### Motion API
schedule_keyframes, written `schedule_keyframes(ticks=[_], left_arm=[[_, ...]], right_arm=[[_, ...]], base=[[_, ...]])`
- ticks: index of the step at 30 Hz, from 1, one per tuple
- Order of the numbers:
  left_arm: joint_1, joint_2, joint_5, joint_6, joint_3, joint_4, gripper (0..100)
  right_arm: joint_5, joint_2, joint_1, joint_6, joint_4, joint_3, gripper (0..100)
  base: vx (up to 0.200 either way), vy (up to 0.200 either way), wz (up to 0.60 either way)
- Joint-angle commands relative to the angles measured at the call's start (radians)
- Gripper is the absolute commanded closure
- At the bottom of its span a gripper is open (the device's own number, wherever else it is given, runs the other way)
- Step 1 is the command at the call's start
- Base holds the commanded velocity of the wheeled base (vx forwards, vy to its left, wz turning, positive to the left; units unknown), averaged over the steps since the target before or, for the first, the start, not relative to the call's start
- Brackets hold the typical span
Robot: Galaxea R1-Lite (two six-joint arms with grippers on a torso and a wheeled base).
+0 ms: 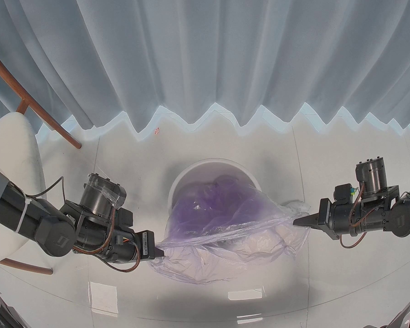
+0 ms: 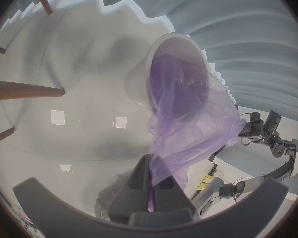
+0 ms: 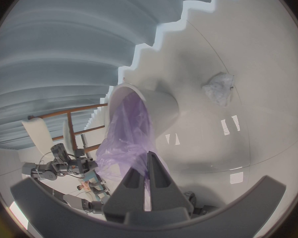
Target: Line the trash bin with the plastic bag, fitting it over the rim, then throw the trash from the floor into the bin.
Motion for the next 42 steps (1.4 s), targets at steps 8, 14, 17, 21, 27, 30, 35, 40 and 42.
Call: schedule_keyframes(ticks=[8,14,17,21,27,30,35,40,42], left_arm=[[0.015,0.092,0.002,0.003,0.006,-0.099,100],[0.023,0.106,0.004,0.003,0.003,-0.116,100],[0.028,0.120,0.004,0.003,0.003,-0.141,100],[0.029,0.129,0.011,0.003,0.005,-0.167,100],[0.031,0.160,0.040,0.004,0.006,-0.216,100],[0.031,0.171,0.040,0.003,0.011,-0.237,100],[0.044,0.174,0.039,0.003,0.012,-0.271,100],[0.063,0.174,0.039,0.003,0.011,-0.288,100],[0.069,0.172,0.034,0.003,0.008,-0.291,100]], right_arm=[[-0.106,0.123,-0.003,-0.047,-0.090,0.015,100],[-0.138,0.195,-0.003,-0.048,-0.272,0.061,100],[-0.144,0.227,-0.003,-0.047,-0.395,0.093,100],[-0.144,0.261,-0.003,-0.047,-0.510,0.121,100],[-0.157,0.293,-0.003,-0.047,-0.621,0.136,100],[-0.169,0.327,-0.003,-0.047,-0.699,0.137,100],[-0.213,0.403,-0.003,-0.047,-0.869,0.140,100],[-0.223,0.442,-0.003,-0.047,-0.980,0.150,100],[-0.223,0.445,-0.003,-0.047,-0.998,0.148,100]], base=[[0.000,0.000,0.00],[0.000,0.000,0.00],[0.000,0.000,0.00],[0.000,0.000,0.00],[0.000,0.000,0.00],[0.000,0.000,0.00],[0.000,0.000,0.00],[0.000,0.000,0.00],[0.000,0.000,0.00]])
